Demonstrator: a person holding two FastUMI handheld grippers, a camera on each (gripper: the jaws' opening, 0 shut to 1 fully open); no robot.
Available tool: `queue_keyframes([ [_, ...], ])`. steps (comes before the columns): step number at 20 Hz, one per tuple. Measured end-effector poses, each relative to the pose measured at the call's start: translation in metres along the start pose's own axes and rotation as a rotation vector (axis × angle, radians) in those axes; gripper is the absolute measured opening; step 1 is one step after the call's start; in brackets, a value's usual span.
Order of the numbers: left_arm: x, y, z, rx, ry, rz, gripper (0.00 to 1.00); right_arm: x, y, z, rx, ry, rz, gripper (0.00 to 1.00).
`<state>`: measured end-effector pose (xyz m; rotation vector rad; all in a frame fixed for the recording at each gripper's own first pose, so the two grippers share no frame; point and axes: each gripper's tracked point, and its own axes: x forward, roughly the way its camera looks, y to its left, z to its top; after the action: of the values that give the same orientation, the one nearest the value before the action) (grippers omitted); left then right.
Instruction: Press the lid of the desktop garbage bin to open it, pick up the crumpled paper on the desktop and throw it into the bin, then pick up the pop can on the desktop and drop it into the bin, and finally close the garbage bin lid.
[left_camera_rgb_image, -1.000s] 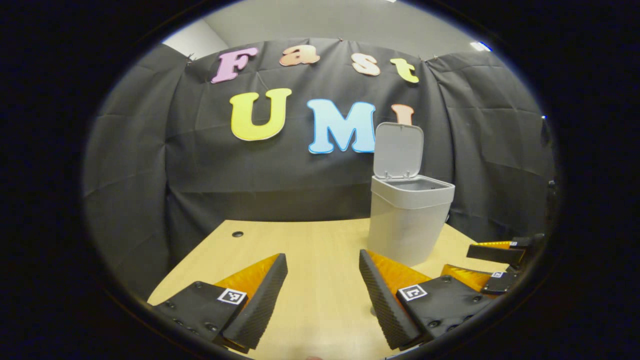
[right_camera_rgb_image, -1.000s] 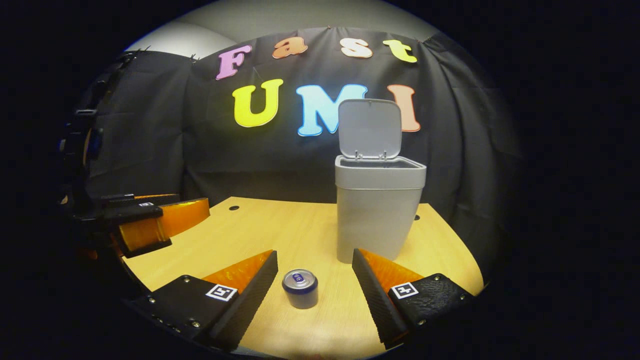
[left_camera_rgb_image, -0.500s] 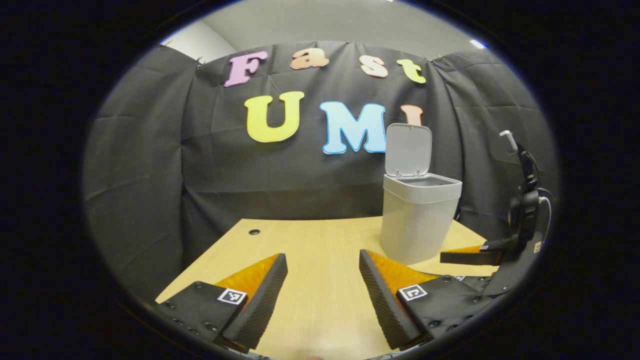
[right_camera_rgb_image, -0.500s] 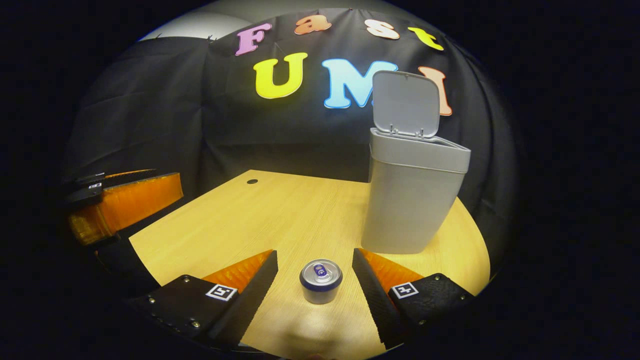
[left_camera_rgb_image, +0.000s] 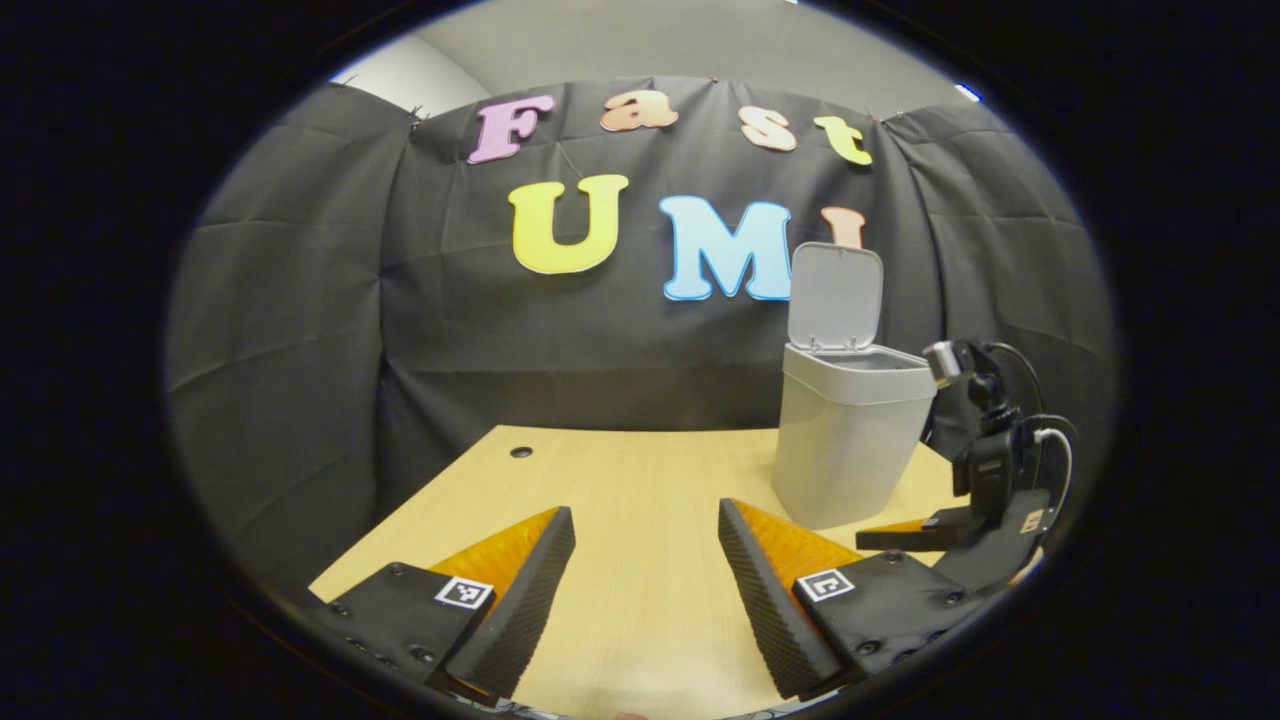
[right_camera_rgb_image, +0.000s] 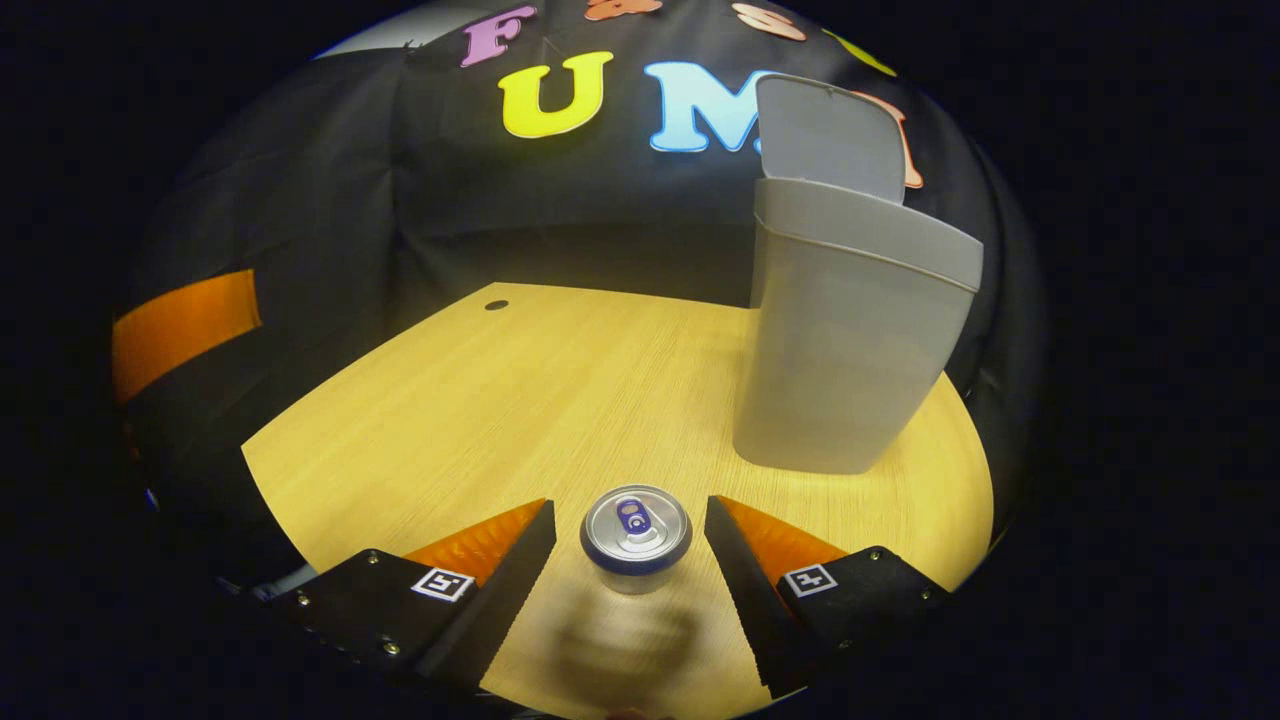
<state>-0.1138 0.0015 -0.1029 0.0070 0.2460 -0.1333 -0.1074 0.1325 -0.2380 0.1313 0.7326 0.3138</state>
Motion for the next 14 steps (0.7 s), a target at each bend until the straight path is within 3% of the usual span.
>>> queue_keyframes([
  [10, 0.003, 0.009, -0.001, -0.019, -0.001, 0.041, 0.95, 0.022, 0.001, -0.028, 0.013, 0.087, 0.043, 0.97],
  [12, 0.005, 0.008, -0.004, -0.023, 0.007, 0.04, 0.95, 0.022, -0.002, -0.028, 0.007, 0.087, 0.044, 0.87],
  [13, 0.006, 0.007, -0.004, -0.024, 0.008, 0.039, 0.98, 0.022, -0.002, -0.028, 0.007, 0.085, 0.043, 0.87],
  [14, 0.007, 0.005, -0.004, -0.024, 0.009, 0.037, 0.95, 0.023, -0.002, -0.029, 0.004, 0.087, 0.047, 0.85],
])
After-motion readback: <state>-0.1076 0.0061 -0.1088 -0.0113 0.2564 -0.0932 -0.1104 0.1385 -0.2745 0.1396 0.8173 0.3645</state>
